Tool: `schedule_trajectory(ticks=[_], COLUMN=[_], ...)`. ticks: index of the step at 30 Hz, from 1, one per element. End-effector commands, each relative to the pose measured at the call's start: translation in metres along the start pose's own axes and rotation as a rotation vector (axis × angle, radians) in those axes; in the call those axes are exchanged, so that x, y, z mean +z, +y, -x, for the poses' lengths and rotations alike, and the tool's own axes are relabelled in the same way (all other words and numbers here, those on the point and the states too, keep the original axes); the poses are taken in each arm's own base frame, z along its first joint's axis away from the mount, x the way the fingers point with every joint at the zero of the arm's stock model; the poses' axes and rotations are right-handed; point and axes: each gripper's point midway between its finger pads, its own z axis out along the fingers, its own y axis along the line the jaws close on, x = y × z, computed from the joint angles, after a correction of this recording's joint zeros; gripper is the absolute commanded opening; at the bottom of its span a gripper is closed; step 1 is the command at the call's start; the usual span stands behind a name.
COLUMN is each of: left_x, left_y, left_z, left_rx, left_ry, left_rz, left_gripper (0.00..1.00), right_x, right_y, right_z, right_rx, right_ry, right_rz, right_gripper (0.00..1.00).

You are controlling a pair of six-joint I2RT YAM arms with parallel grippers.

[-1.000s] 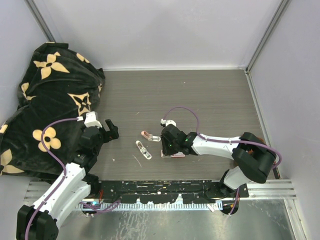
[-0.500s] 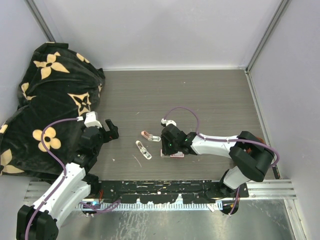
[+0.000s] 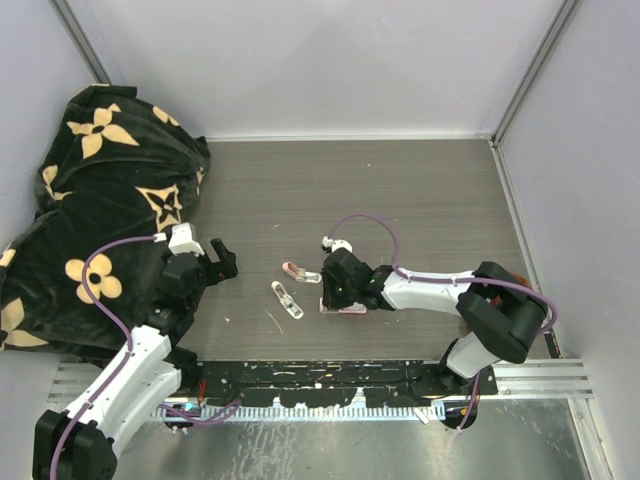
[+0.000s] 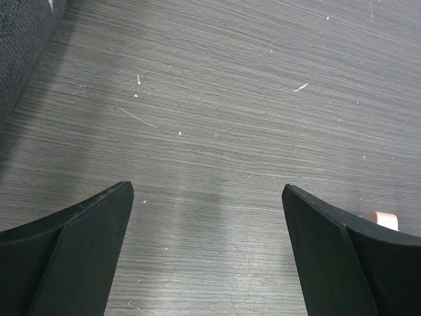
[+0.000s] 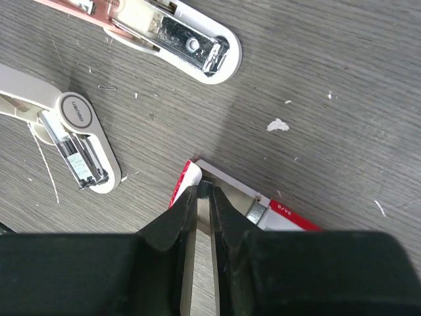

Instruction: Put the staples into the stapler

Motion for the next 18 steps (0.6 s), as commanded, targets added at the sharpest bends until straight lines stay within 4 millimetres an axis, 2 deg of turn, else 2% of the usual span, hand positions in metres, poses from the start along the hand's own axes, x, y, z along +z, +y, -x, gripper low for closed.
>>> schedule_trajectory(ticks=[1,12,18], left_x=[0.001,0.001,0.001], left_y=[-0.005,-0.005,-0.006], left_z=[0.017,0.017,0.017], left_rx=[-0.005,-0.004,-0.005], left_ry=[-0.067,-0.065,-0.067], left_rz=[-0.019,-0.019,-0.021], left_gripper=[0.98,0.98,0.98], right_x=[0.004,-0.006,-0.015], right_y=[-0.001,-0.001,-0.004], right_z=[0.003,0.011,0.016], right_rx=[0.022,0.068,0.096], right_ry=[-0.020,-0.055,-0.082], right_rz=[0.009,0.027,0.037], right_gripper=[0.17,0.02,0.00])
